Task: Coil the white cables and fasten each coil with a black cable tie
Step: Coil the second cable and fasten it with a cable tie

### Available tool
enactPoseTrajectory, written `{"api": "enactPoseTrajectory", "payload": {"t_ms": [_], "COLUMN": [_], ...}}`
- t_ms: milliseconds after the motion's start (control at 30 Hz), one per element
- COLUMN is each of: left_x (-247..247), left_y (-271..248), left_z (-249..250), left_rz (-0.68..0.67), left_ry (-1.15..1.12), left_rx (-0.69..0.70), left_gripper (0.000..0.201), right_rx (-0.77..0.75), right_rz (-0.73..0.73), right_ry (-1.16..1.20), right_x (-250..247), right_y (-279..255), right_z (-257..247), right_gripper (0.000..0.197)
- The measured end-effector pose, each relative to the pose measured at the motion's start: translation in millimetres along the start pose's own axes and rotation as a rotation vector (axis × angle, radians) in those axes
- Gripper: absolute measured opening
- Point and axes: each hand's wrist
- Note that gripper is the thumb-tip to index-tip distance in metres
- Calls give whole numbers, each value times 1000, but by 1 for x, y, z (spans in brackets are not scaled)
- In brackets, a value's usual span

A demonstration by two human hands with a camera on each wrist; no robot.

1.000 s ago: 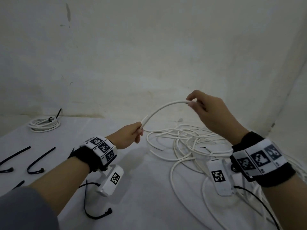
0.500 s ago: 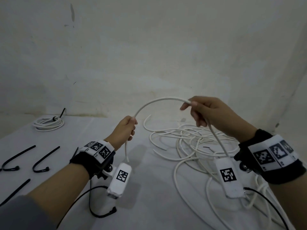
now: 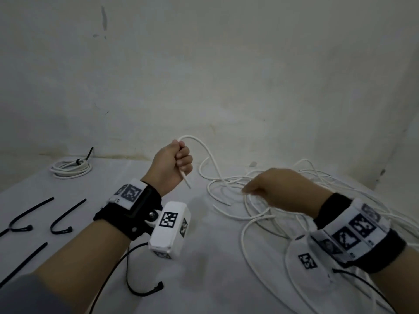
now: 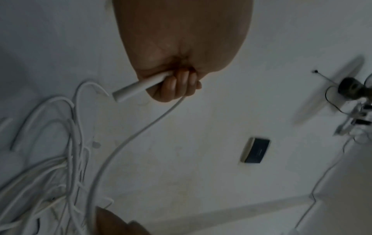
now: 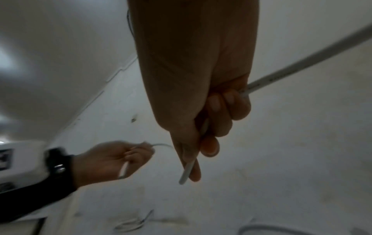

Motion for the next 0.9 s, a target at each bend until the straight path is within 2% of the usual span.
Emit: {"api": "enactPoseTrajectory", "payload": {"t_ms": [133,233,333,400,500,633,700,767,900], "left_x": [12,17,19,18,14,10,5,-2,-18], "left_y": [-5,-16,-29,-37,-47,-56,-56,-55,-53], "left_z": [-23,-39,-49,-52,-52,-57,-59,-59,-59], "left_rz": [-22,-57,-103,-166,-259,-260,-239,-215,-161], "left_ry": [67,106,234,322,322,298,214,126,32], "left_rx": [28,11,26,20,-12,28,81,106,97], "left_gripper": [35,31,30,32,35,38,37,34,32], "right_rx": [-242,-276,-288,-250,-128,15,51,39,-23], "right_rz": [31,65,144,224,325,415,439,427,290], "right_ry": [38,205,346,421,514,521,526,569,567], "right_x": [-18,-37,-42,-41,-38,-26,-20,-14,-8], "right_y": [-3,1,10,15,20,30,37,43,52], "right_z": [-48,-53,-45,-39,-30,-27,-28,-31,-40], "right_gripper": [28,27,16,12,7,30,29,25,27]}}
Point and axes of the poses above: each hand's wrist, its own y-axis towards the middle knuckle, its own x-axis out of the palm, z = x × y, and after that the axes turned 8 degrees about -y, right-handed
